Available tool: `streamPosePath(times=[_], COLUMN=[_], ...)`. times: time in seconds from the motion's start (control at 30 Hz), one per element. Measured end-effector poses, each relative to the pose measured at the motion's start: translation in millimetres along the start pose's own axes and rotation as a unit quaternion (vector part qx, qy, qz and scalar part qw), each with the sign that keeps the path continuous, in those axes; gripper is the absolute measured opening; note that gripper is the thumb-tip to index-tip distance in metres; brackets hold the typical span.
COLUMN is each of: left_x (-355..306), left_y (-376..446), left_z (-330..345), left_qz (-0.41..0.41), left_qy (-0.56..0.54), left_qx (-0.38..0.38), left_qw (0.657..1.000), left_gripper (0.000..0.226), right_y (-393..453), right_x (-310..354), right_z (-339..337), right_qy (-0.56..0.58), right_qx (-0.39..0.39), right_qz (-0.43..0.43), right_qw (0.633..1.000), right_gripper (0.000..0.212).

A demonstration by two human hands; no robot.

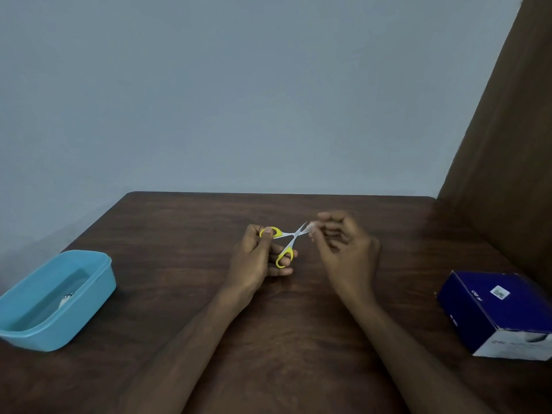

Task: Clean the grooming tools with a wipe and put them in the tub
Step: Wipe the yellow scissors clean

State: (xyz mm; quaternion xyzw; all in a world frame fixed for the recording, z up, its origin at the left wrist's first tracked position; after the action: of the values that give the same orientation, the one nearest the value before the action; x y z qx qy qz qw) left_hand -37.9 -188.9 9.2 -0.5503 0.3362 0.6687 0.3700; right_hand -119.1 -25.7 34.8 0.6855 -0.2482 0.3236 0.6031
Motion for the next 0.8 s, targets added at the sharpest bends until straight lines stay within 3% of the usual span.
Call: streamPosePath(times=[0.1, 0.23, 0.37, 0.53, 0.7, 0.8], left_x=[1, 2, 1, 2, 3, 4], left_y=[0, 2, 0, 1, 1, 1], left_z=[0, -1, 2, 1, 3, 5], left_qz=[0.004, 0.011, 0.018, 0.022, 0.013, 0.009], left_qy=[0.010, 0.019, 0.029, 0.041, 0.044, 0.056], left_qx=[-0.004, -0.012, 0.012, 0.015, 0.033, 0.049], left_qw=[1.000, 1.000, 0.999, 0.999, 0.998, 0.997], left_gripper=[0.020, 0.023, 0.020, 0.021, 0.021, 0.022], right_y=[-9, -13, -6, -10, -2, -6], right_x=[7, 7, 5, 7, 9, 12], right_z=[16, 26, 17, 23, 7, 12], right_qy=[-0.113, -0.179, -0.199, -0.199, -0.216, -0.215], right_qx=[0.087, 0.149, 0.101, 0.131, 0.038, 0.039], right_qz=[-0.110, -0.158, -0.152, -0.155, -0.155, -0.144], right_qw=[0.984, 0.960, 0.963, 0.959, 0.963, 0.965], right_gripper=[0.017, 0.015, 0.015, 0.019, 0.017, 0.020])
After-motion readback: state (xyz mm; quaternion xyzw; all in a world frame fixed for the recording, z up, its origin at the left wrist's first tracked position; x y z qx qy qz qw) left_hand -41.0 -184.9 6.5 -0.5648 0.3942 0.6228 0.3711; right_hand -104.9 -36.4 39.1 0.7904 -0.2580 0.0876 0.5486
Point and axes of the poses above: each hand's wrist, its own y-axis towards the middle knuckle, its own z-axis out of the palm, x = y × z, the point moved 5 cm from there along y, towards the middle knuckle
